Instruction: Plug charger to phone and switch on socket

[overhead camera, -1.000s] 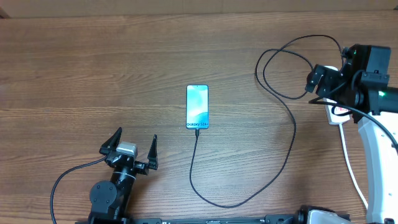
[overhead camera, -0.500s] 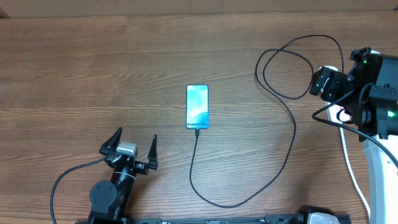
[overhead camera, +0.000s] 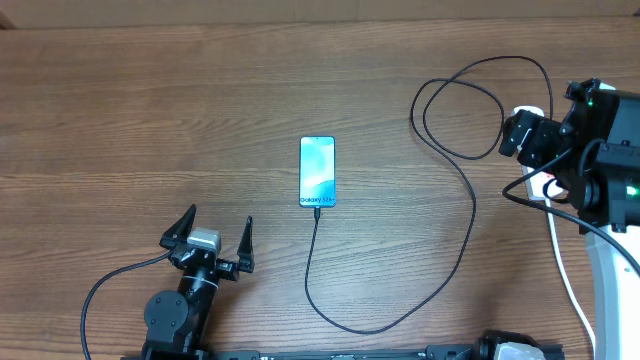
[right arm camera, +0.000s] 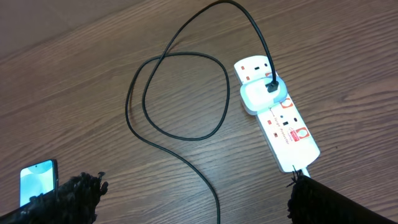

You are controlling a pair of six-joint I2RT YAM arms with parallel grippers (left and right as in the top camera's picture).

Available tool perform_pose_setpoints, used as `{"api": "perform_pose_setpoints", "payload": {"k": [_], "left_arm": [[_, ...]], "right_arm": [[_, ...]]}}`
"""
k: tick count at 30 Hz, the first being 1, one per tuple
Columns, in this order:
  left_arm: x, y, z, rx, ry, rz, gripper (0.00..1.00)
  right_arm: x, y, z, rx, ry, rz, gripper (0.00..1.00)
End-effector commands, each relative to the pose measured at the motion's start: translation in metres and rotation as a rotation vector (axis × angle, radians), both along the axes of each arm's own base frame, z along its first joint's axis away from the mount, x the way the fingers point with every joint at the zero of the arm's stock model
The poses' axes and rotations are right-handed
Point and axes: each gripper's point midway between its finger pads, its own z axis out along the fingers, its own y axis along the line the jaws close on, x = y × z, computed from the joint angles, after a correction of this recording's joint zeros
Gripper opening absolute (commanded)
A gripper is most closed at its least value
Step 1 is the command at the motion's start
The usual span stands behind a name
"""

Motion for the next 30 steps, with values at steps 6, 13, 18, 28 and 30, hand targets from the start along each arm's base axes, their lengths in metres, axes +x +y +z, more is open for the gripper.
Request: {"api": "perform_pose_setpoints", "payload": {"k": [6, 13, 18, 28, 30], "left_arm": [[0.000, 0.000, 0.000, 0.019, -0.008, 0.002, 1.00], [0.000, 0.000, 0.000, 0.019, -0.008, 0.002, 1.00], [0.000, 0.000, 0.000, 0.019, -0.008, 0.002, 0.99], [0.000, 0.000, 0.000, 0.019, -0.008, 0.002, 1.00], [0.000, 0.000, 0.000, 0.019, -0.008, 0.002, 0.99]], "right_arm": [[0.013, 0.016, 0.025, -0.028, -0.141, 0.058, 1.00], [0.040, 0.051, 0.052, 0.036, -0.411, 0.212, 1.00], [0.046, 0.079, 0.065, 0.050, -0.605, 0.323, 1.00], [0.038, 0.102, 0.052, 0.049, -0.716, 0.390, 1.00], [0.031, 0.102, 0.052, 0.046, -0.742, 0.391, 1.00]]}}
